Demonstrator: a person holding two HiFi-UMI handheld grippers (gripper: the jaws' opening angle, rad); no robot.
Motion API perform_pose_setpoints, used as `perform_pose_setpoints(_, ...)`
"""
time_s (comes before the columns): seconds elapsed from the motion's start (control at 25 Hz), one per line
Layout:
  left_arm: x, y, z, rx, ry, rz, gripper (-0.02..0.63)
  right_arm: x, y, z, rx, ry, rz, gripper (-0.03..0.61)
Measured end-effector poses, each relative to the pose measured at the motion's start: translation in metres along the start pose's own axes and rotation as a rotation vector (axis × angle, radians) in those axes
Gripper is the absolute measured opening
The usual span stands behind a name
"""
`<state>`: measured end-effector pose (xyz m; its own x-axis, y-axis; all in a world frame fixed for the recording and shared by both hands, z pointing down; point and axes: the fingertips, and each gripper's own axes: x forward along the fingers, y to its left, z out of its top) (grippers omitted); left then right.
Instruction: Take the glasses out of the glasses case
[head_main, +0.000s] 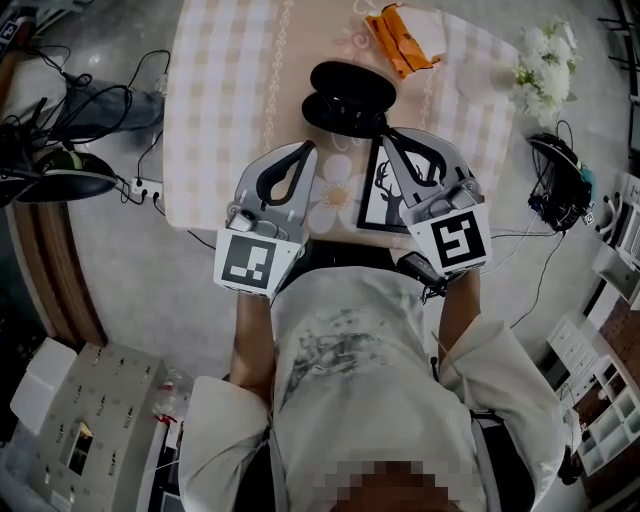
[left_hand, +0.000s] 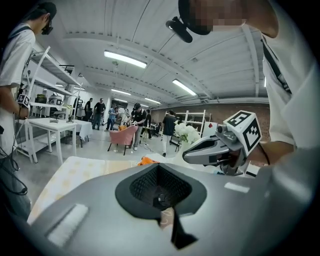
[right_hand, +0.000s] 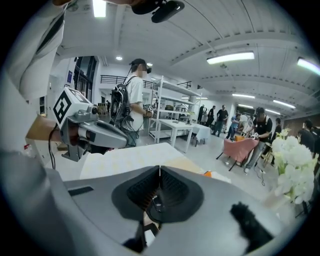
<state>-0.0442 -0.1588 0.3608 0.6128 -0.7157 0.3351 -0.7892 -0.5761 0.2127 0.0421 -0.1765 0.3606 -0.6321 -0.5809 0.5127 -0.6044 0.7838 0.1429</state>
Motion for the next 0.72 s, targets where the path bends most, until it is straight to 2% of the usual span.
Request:
perform_pose_setpoints(0.28, 0.014, 0.005, -0.013, -0.005, 0.022, -0.005, 0.008, 0.015, -0.004, -0.017, 0.008, 0.017, 0.008, 0.018)
perform_pose_setpoints(0.52, 0.029, 0.008, -0.025, 0.026, 0.056, -0.004, 0.008, 0.030, -0.005, -0.035, -0.013, 0.066, 0.026, 0.018)
perform_pose_setpoints(0.72, 0.039, 0.011, -0.035, 0.019, 0.068, -0.006, 0.008, 0.046, -0.006, -0.051, -0.053, 0.117, 0.036, 0.018)
